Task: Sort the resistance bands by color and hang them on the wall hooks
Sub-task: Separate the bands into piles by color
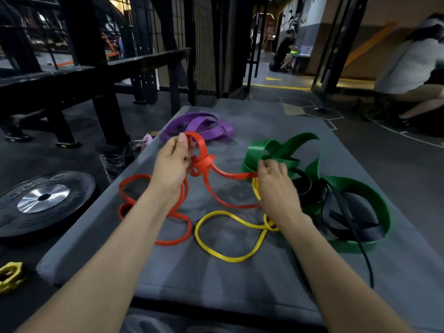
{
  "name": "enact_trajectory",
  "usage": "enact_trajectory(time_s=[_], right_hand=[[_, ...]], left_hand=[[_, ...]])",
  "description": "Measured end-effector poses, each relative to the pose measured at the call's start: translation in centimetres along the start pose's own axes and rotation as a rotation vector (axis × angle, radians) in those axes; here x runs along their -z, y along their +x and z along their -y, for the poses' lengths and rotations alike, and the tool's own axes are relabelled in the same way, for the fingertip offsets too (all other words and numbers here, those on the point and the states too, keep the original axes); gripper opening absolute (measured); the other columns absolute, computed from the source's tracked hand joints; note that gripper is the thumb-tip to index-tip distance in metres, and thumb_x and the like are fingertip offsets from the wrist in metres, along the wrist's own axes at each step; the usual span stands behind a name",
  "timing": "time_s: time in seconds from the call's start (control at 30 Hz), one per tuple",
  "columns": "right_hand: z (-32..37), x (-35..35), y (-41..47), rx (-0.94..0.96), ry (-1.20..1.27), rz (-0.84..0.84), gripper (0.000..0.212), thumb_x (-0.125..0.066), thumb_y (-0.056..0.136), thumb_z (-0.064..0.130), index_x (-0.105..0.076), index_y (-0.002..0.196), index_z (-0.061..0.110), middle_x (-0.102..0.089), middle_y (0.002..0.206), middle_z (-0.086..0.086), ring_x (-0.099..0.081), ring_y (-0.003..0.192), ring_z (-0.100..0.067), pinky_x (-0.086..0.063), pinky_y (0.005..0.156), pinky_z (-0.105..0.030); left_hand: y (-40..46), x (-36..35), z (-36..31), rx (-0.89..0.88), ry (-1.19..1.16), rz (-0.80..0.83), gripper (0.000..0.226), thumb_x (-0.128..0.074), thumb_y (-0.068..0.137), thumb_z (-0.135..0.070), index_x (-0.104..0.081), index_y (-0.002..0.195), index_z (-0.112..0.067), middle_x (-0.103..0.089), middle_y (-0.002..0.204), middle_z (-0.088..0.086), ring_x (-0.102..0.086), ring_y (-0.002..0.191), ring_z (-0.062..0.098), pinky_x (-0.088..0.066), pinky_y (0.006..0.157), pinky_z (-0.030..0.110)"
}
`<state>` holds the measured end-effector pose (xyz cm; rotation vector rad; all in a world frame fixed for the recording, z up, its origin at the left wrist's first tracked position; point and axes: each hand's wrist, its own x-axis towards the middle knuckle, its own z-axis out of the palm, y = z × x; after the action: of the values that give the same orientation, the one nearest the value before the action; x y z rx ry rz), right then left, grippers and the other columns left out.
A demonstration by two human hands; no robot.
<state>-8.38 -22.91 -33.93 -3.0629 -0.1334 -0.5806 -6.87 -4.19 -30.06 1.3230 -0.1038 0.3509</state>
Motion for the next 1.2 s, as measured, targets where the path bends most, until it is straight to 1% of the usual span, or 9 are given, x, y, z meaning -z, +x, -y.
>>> enact_trajectory(time_s=[0.17, 0.33, 0.57, 0.73, 0.83, 0.93, 1.03, 1.13, 1.2], right_hand=[[2.5, -2.1, 0.0, 0.269, 0.141, 0.214, 0.088, -0.063, 0.082, 0.028, -0.01, 0.148, 0.004, -0.048, 0.132, -0.014, -0.037, 0.129, -0.032, -0.018, 0.115, -0.035], [1.5, -1.7, 0.0, 0.211, 0.157, 0.284, 0.045, -0.057, 0.081, 0.046, -0.046, 0.114, 0.017, -0.06, 0.115, -0.007, -0.046, 0.122, -0.025, -0.014, 0.115, -0.033], [0.2, -1.4, -0.2, 0.277, -0.031, 0.368, 0.057, -0.065, 0.077, 0.049, -0.048, 0.123, 0.02, -0.057, 0.119, -0.008, -0.04, 0.126, -0.023, -0.006, 0.117, -0.032], [-1.1, -1.5, -0.3, 0.211, -0.075, 0.333, 0.026, -0.049, 0.09, 0.025, -0.061, 0.113, 0.026, -0.057, 0.119, -0.006, -0.036, 0.129, -0.022, -0.002, 0.118, -0.034], [-1.2, -1.2, -0.1, 0.183, 0.026, 0.297, 0.023, -0.054, 0.089, 0.031, -0.063, 0.109, 0.024, -0.059, 0.114, -0.006, -0.04, 0.124, -0.022, -0.005, 0.116, -0.032], [-1.0, -0.6, 0.3, 0.14, 0.159, 0.227, 0.02, -0.057, 0.087, 0.029, -0.065, 0.101, 0.017, -0.063, 0.105, -0.009, -0.047, 0.113, -0.026, -0.022, 0.105, -0.031], [-0.5, 0.4, 0.6, 0.119, 0.304, 0.146, 0.015, -0.06, 0.085, 0.021, -0.065, 0.094, 0.01, -0.065, 0.097, -0.013, -0.053, 0.101, -0.032, -0.036, 0.083, -0.035], [-0.6, 1.2, 0.6, 0.134, 0.443, 0.124, 0.015, -0.062, 0.082, 0.012, -0.067, 0.095, 0.006, -0.064, 0.096, -0.015, -0.056, 0.097, -0.032, -0.036, 0.078, -0.034], [-1.2, 1.3, 0.3, 0.15, 0.44, 0.143, 0.021, -0.065, 0.082, 0.015, -0.067, 0.102, 0.01, -0.063, 0.101, -0.009, -0.053, 0.103, -0.026, -0.037, 0.084, -0.031]], left_hand=[[-0.2, -0.2, -0.5, -0.034, -0.202, 0.085, 0.034, -0.03, 0.101, -0.023, -0.045, 0.071, -0.018, -0.042, 0.046, -0.014, -0.03, 0.041, 0.0, -0.026, 0.047, 0.017], [0.9, 1.6, -0.1, 0.09, -0.444, 0.052, 0.038, -0.027, 0.1, -0.036, -0.037, 0.067, -0.021, -0.036, 0.046, -0.011, -0.029, 0.04, 0.003, -0.029, 0.046, 0.018], [1.9, 3.5, 2.0, 0.366, -0.669, -0.145, 0.041, -0.035, 0.098, -0.041, -0.036, 0.06, -0.025, -0.033, 0.038, -0.009, -0.03, 0.031, 0.004, -0.025, 0.038, 0.013], [2.2, 4.6, 4.6, 0.65, 0.027, -0.197, 0.045, -0.036, 0.099, -0.039, -0.052, 0.067, -0.012, -0.052, 0.047, 0.0, -0.044, 0.038, 0.009, -0.036, 0.044, 0.016], [1.3, 4.0, 5.1, 0.689, 0.777, -0.24, 0.049, -0.047, 0.094, -0.04, -0.051, 0.121, 0.001, -0.048, 0.126, 0.021, -0.054, 0.103, 0.031, -0.042, 0.086, 0.035], [0.1, 1.8, 3.7, 0.151, 1.224, -0.285, 0.061, -0.059, 0.085, -0.033, -0.038, 0.132, 0.0, -0.028, 0.142, 0.021, -0.033, 0.129, 0.039, -0.029, 0.107, 0.041], [-1.4, -1.6, 3.4, -0.36, 1.036, 0.122, 0.059, -0.054, 0.08, -0.027, -0.042, 0.134, -0.007, -0.039, 0.138, 0.015, -0.038, 0.129, 0.03, -0.026, 0.109, 0.034], [-3.3, -4.1, 5.2, -0.313, 1.218, 0.576, 0.063, -0.06, 0.081, -0.029, -0.034, 0.138, -0.018, -0.045, 0.14, 0.005, -0.04, 0.131, 0.023, -0.025, 0.111, 0.036], [-3.3, -4.3, 5.8, -0.189, 1.299, 0.635, 0.045, -0.058, 0.086, -0.034, -0.045, 0.126, -0.018, -0.059, 0.123, 0.011, -0.053, 0.116, 0.03, -0.042, 0.095, 0.039]])
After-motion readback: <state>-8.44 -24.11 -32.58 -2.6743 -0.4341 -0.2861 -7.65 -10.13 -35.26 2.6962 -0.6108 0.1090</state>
